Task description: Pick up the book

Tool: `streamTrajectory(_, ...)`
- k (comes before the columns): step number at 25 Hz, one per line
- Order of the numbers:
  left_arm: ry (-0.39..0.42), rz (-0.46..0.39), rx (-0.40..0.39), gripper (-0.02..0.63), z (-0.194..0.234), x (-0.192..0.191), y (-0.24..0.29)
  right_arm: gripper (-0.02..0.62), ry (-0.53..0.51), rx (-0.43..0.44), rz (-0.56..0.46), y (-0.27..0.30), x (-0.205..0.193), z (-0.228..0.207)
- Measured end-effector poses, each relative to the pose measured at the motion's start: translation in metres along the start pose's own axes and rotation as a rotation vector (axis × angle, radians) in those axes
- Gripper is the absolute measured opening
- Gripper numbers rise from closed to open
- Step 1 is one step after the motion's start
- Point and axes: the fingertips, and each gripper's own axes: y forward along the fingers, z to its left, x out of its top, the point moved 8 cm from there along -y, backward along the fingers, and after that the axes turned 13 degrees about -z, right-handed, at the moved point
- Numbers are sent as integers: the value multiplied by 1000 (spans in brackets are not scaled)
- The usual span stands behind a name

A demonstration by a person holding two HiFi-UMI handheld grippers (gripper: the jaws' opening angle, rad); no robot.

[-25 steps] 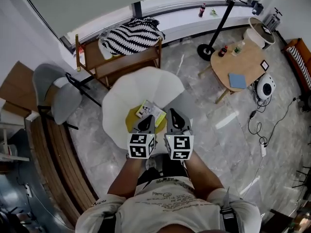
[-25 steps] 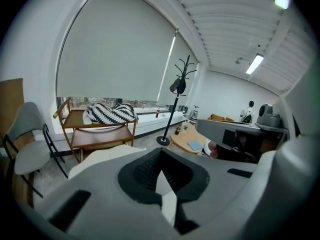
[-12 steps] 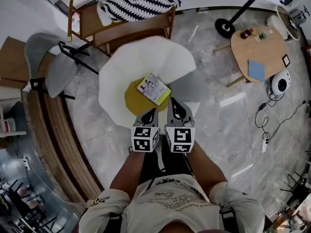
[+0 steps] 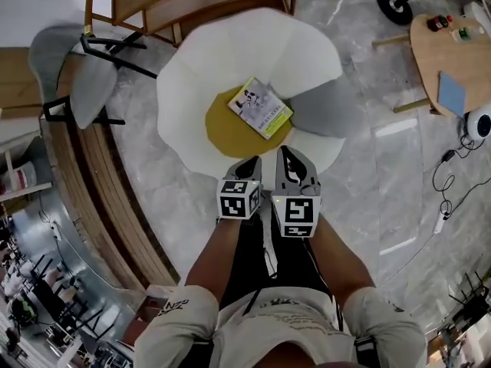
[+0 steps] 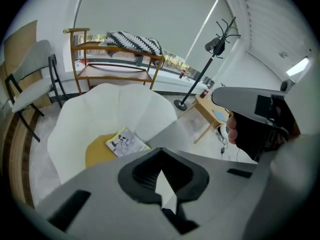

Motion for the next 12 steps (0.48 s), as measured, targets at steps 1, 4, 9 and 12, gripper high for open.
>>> streamTrajectory(1,2,7,8,12,4,-6,9,26,4,2,12,4,-12,-4)
streamTrajectory(4,11,12,20,12,8,-23,35,26,8,-3,48,12,-47,-21)
streamTrajectory(9,11,27,41,12,14,-60,67,26,-6,1,106,20,-108,-42)
streamTrajectory(12,10,39,51,12,19,-82,86,26,1,-2,138,24,-141,-53)
